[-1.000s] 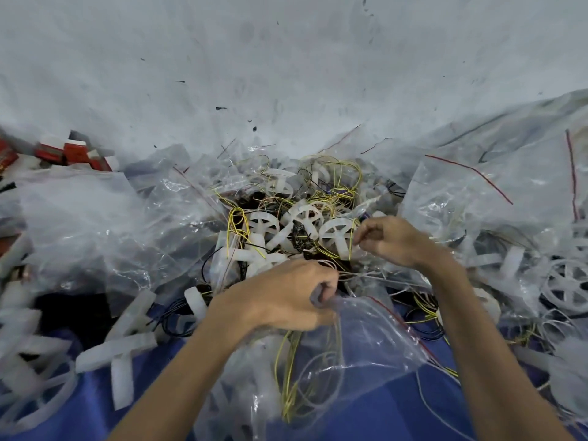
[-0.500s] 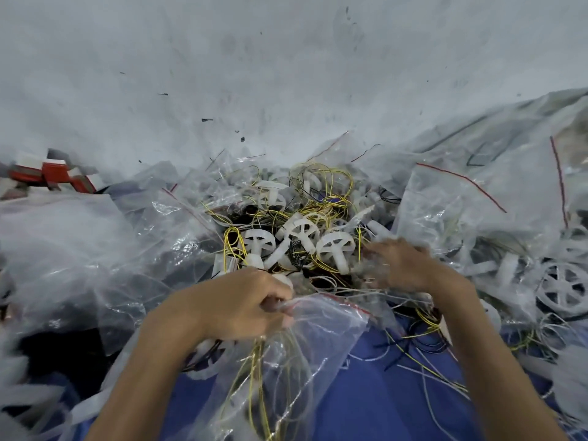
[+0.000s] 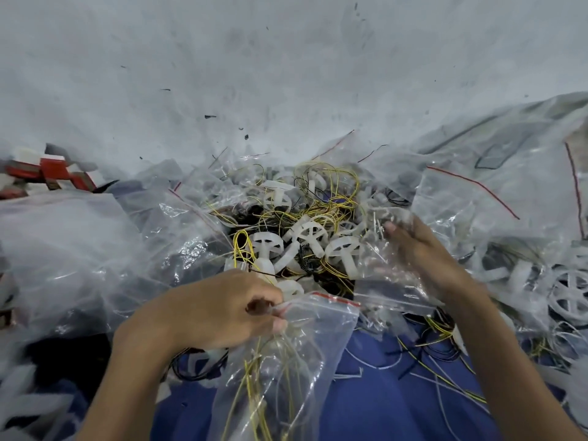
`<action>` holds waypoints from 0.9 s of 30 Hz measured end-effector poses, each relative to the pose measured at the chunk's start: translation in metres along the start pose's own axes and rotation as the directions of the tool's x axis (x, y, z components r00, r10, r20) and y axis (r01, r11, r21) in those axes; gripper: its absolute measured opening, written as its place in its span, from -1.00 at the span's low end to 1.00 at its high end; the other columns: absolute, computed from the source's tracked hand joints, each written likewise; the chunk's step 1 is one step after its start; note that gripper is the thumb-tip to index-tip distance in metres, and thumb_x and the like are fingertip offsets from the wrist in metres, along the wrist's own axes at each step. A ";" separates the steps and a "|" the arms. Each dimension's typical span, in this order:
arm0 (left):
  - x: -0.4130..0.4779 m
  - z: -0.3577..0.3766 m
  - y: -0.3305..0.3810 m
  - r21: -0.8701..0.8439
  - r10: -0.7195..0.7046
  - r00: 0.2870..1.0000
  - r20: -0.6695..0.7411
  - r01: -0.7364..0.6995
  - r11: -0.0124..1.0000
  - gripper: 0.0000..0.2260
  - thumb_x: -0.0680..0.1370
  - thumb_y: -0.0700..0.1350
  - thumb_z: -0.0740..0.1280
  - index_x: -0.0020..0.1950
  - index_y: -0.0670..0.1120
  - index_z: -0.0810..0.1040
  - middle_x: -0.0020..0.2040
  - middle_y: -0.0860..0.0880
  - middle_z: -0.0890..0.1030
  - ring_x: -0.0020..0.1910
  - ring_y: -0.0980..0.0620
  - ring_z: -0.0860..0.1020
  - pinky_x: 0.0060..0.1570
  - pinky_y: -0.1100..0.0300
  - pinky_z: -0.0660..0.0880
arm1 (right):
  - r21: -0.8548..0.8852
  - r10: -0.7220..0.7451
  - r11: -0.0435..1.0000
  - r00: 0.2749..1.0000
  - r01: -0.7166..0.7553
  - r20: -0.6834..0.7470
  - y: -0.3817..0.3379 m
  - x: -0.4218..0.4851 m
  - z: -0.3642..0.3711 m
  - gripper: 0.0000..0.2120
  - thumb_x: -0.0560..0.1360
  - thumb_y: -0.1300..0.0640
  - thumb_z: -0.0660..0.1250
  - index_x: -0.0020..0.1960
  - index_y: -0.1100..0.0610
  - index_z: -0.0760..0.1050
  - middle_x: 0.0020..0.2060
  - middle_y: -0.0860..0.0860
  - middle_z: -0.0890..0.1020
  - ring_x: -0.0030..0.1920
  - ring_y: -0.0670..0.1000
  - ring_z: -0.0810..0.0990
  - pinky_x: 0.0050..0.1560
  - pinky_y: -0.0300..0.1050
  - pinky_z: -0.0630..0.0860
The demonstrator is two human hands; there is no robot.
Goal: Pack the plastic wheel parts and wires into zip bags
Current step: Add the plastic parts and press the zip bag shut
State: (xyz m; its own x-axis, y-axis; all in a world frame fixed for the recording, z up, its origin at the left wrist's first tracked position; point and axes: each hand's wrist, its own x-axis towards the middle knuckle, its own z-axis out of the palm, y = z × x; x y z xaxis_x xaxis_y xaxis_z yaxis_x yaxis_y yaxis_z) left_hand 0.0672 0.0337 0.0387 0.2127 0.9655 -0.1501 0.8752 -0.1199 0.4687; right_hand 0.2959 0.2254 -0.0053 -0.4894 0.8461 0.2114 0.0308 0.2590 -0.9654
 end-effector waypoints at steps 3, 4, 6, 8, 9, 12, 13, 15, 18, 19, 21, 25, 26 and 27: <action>0.001 0.000 0.001 -0.033 -0.031 0.999 0.027 0.032 0.999 -0.73 0.47 0.23 0.24 -0.15 0.05 0.53 -0.30 0.05 0.55 -0.20 -0.02 0.56 -0.02 -0.04 0.51 | 0.361 0.087 0.928 0.996 -0.087 0.019 -0.004 0.001 0.011 -0.70 0.48 0.11 0.29 0.19 0.13 0.42 0.02 -0.03 0.68 0.00 -0.05 0.66 -0.03 -0.15 0.61; 0.001 0.000 0.003 -0.042 -0.050 0.998 0.035 0.052 0.998 -0.69 0.43 0.30 0.20 -0.13 0.09 0.53 -0.26 0.06 0.57 -0.18 0.02 0.57 0.00 -0.01 0.52 | 0.456 0.103 0.884 0.994 -0.107 0.035 -0.006 0.001 0.015 -0.68 0.43 0.16 0.33 0.17 0.15 0.42 0.04 0.03 0.67 0.04 0.03 0.65 -0.03 -0.10 0.62; 0.002 0.002 0.006 -0.038 -0.072 0.997 0.041 0.073 0.997 -0.58 0.37 0.38 0.13 -0.05 0.13 0.55 -0.16 0.06 0.62 -0.13 0.08 0.59 0.05 0.03 0.52 | 0.579 0.150 0.800 0.987 -0.157 0.060 -0.008 0.002 0.021 -0.65 0.34 0.25 0.38 0.12 0.17 0.47 0.00 0.08 0.68 0.00 0.07 0.67 -0.13 -0.12 0.63; 0.006 0.003 0.008 -0.039 -0.073 0.996 0.042 0.075 0.996 -0.51 0.37 0.39 0.09 0.03 0.11 0.55 -0.09 0.05 0.63 -0.09 0.09 0.59 0.07 0.05 0.52 | 0.510 0.175 0.840 0.982 -0.185 0.067 -0.007 0.003 0.026 -0.73 0.28 0.25 0.41 -0.02 0.12 0.60 -0.09 0.05 0.70 -0.10 0.01 0.69 -0.08 -0.07 0.62; 0.008 0.004 0.009 -0.045 -0.069 0.997 0.041 0.071 0.996 -0.52 0.39 0.38 0.09 0.04 0.10 0.54 -0.09 0.05 0.62 -0.09 0.10 0.59 0.07 0.06 0.52 | 0.419 0.177 0.887 0.981 -0.194 0.080 -0.006 0.001 0.028 -0.80 0.27 0.22 0.42 -0.12 0.06 0.65 -0.13 0.02 0.71 -0.14 -0.02 0.68 -0.05 -0.07 0.58; 0.014 0.008 0.010 -0.064 -0.049 0.997 0.053 0.053 0.997 -0.56 0.43 0.33 0.10 0.08 0.09 0.52 -0.05 0.10 0.61 -0.06 0.16 0.57 0.09 0.09 0.51 | 0.193 0.167 0.962 0.976 -0.193 0.139 -0.005 -0.002 0.028 -0.82 0.30 0.18 0.43 -0.10 0.03 0.60 -0.14 -0.01 0.70 -0.13 -0.04 0.64 -0.13 -0.18 0.53; 0.016 0.010 0.008 -0.065 -0.044 0.997 0.057 0.047 0.997 -0.55 0.44 0.32 0.10 0.11 0.08 0.52 -0.03 0.11 0.61 -0.06 0.20 0.57 0.08 0.12 0.51 | 0.130 0.167 0.973 0.973 -0.189 0.161 -0.007 -0.003 0.027 -0.79 0.33 0.15 0.43 -0.05 0.01 0.55 -0.13 0.00 0.70 -0.14 -0.05 0.64 -0.18 -0.20 0.52; 0.018 0.012 0.005 -0.068 -0.031 0.998 0.059 0.035 0.997 -0.53 0.44 0.33 0.10 0.18 0.07 0.48 0.01 0.13 0.60 -0.09 0.27 0.55 0.00 0.25 0.51 | 0.023 0.154 0.986 0.967 -0.162 0.201 -0.013 -0.005 0.027 -0.76 0.33 0.00 0.43 -0.05 0.00 0.49 -0.22 -0.07 0.70 -0.22 -0.10 0.64 -0.29 -0.27 0.52; 0.022 0.014 0.007 -0.168 -0.062 0.996 -0.065 0.051 0.985 -0.40 0.39 0.38 0.08 0.33 0.10 0.33 0.09 0.25 0.51 0.02 0.34 0.50 -0.05 0.41 0.42 | -0.073 0.164 0.986 0.965 -0.152 0.206 -0.021 -0.010 0.030 -0.66 0.22 -0.26 0.33 -0.18 -0.03 0.46 -0.39 -0.19 0.63 -0.34 -0.25 0.58 -0.36 -0.33 0.49; 0.027 0.015 0.010 -0.250 -0.091 0.984 -0.155 0.050 0.967 -0.35 0.37 0.40 0.08 0.37 0.10 0.28 0.08 0.27 0.50 0.07 0.31 0.51 0.01 0.36 0.43 | -0.085 0.154 0.987 0.966 -0.139 0.209 -0.022 -0.012 0.031 -0.64 0.20 -0.30 0.32 -0.18 -0.07 0.47 -0.30 -0.18 0.63 -0.24 -0.24 0.59 -0.22 -0.28 0.50; 0.040 0.018 0.015 -0.453 -0.185 0.937 -0.295 0.033 0.891 -0.30 0.34 0.39 0.13 0.39 0.07 0.27 0.10 0.20 0.54 0.11 0.16 0.56 0.17 0.09 0.47 | -0.067 0.111 0.993 0.959 -0.097 0.261 -0.021 -0.016 0.036 -0.63 0.26 -0.26 0.35 -0.04 -0.07 0.52 -0.06 -0.08 0.65 0.01 -0.10 0.60 0.06 -0.12 0.46; 0.062 0.036 0.025 -0.671 -0.275 0.889 -0.366 -0.047 0.740 -0.55 0.40 0.17 0.37 0.20 -0.02 0.49 0.04 0.01 0.64 -0.03 0.02 0.64 0.06 0.06 0.55 | 0.085 -0.050 0.996 0.953 0.026 0.298 -0.019 -0.026 0.048 -0.82 0.44 0.15 0.39 0.03 -0.03 0.58 -0.01 -0.01 0.68 0.05 -0.04 0.63 -0.01 -0.25 0.54; 0.063 0.040 0.025 -0.719 -0.292 0.876 -0.385 -0.086 0.690 -0.67 0.44 0.05 0.40 0.13 -0.07 0.54 -0.03 -0.01 0.66 -0.12 0.03 0.66 -0.07 0.16 0.59 | 0.117 -0.062 0.993 0.959 0.030 0.278 -0.017 -0.028 0.049 -0.78 0.45 0.20 0.38 0.07 0.00 0.57 -0.01 0.01 0.68 0.05 -0.02 0.63 -0.02 -0.24 0.54; 0.064 0.043 0.025 -0.764 -0.313 0.862 -0.398 -0.123 0.634 -0.77 0.47 -0.07 0.41 0.08 -0.10 0.55 -0.10 -0.02 0.67 -0.20 0.03 0.67 -0.19 0.23 0.58 | 0.144 -0.065 0.989 0.966 0.029 0.250 -0.014 -0.030 0.049 -0.74 0.44 0.23 0.38 0.12 0.06 0.54 0.00 0.03 0.67 0.06 0.00 0.63 -0.01 -0.23 0.54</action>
State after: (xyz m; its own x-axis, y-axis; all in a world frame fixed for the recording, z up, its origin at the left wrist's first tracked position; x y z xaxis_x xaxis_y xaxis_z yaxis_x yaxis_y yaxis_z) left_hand 0.1218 0.0830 0.0035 -0.2633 0.9621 0.0708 0.1969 -0.0183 0.9803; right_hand 0.2676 0.1735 -0.0053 -0.6926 0.6840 0.2288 -0.1097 0.2136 -0.9707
